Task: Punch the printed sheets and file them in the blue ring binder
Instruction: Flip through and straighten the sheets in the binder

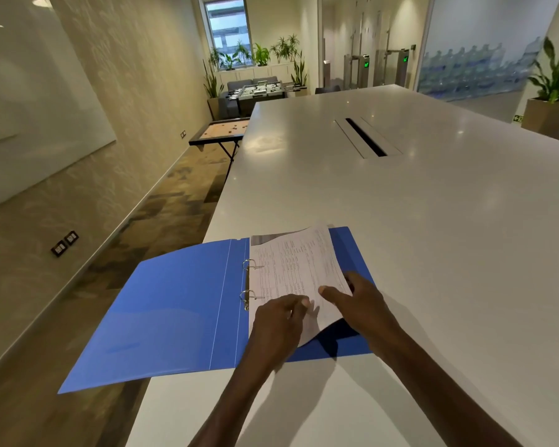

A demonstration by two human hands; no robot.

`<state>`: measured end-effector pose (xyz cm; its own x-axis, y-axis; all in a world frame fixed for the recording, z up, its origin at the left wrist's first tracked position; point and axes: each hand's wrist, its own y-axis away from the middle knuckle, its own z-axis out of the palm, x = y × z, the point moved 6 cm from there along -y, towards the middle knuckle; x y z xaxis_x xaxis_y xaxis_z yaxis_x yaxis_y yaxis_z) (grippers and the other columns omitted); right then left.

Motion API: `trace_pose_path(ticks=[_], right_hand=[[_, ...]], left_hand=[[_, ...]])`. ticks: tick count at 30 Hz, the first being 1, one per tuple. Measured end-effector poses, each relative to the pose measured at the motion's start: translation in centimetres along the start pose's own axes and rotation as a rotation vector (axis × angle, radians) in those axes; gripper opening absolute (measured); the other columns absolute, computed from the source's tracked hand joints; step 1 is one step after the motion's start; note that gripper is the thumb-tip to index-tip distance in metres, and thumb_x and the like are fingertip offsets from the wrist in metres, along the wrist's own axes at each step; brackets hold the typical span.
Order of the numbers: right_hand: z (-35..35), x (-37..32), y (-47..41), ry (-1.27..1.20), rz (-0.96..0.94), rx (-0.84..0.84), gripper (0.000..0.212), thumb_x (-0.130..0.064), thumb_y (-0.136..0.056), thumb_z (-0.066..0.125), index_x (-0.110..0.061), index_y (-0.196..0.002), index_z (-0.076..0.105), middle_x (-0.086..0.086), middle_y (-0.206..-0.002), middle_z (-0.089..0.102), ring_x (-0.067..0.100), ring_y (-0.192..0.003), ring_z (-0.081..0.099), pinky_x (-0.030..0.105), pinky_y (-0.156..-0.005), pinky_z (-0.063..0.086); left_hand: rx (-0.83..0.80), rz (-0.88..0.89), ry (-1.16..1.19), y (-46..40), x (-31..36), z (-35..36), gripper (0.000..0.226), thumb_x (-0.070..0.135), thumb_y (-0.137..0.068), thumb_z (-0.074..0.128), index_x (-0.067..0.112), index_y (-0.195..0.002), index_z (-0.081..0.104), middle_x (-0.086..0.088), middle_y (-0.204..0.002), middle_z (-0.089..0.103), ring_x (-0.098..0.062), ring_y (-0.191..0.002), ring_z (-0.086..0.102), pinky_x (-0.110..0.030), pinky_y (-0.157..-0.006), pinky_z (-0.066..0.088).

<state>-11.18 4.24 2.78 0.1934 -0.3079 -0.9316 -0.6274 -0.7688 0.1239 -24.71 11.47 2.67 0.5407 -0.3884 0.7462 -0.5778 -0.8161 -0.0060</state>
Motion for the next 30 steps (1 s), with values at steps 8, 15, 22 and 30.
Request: trace_pose_path(ticks=[8, 15, 22, 30], right_hand=[[4.8, -0.3, 1.4, 0.332, -0.260, -0.233, 0.087, -0.047, -0.087, 0.058, -0.024, -0.152, 0.004, -0.001, -0.158, 0.017, 0.025, -0.145, 0.019, 0.049, -0.115, 0.027], [5.2, 1.4, 1.7, 0.233, -0.179, -0.277, 0.091, -0.059, -0.085, 0.054, -0.027, -0.152, 0.003, -0.007, -0.161, 0.008, 0.020, -0.148, 0.011, 0.047, -0.118, 0.022], [4.2, 1.0, 2.1, 0.086, -0.160, -0.231, 0.083, -0.063, -0.080, 0.040, -0.026, -0.151, 0.017, -0.006, -0.155, 0.027, 0.019, -0.141, 0.032, 0.036, -0.113, 0.032], [3.7, 1.5, 1.6, 0.027, -0.144, -0.163, 0.062, -0.047, -0.090, 0.049, -0.024, -0.144, 0.029, -0.009, -0.137, 0.045, 0.015, -0.123, 0.049, 0.023, -0.096, 0.043]], left_hand=[[0.050, -0.259, 0.602, -1.7, 1.1, -1.6, 0.028, 0.043, -0.088, 0.066, 0.017, -0.092, 0.077, 0.003, -0.089, 0.077, -0.016, -0.085, 0.071, -0.031, -0.071, 0.060], [0.040, -0.372, 0.740, -1.6, -0.7, -1.0, 0.003, 0.007, -0.083, 0.073, 0.009, -0.083, 0.076, -0.013, -0.090, 0.074, -0.025, -0.075, 0.072, -0.023, -0.054, 0.056], [0.065, -0.359, 0.749, -1.2, -1.7, -0.1, 0.016, 0.009, -0.076, 0.079, 0.003, -0.090, 0.077, -0.010, -0.103, 0.073, -0.028, -0.092, 0.070, -0.036, -0.076, 0.062], [0.039, -0.377, 0.777, -1.4, -2.6, 0.8, 0.025, 0.016, -0.076, 0.078, 0.001, -0.095, 0.075, -0.011, -0.102, 0.072, -0.031, -0.095, 0.069, -0.039, -0.084, 0.060]])
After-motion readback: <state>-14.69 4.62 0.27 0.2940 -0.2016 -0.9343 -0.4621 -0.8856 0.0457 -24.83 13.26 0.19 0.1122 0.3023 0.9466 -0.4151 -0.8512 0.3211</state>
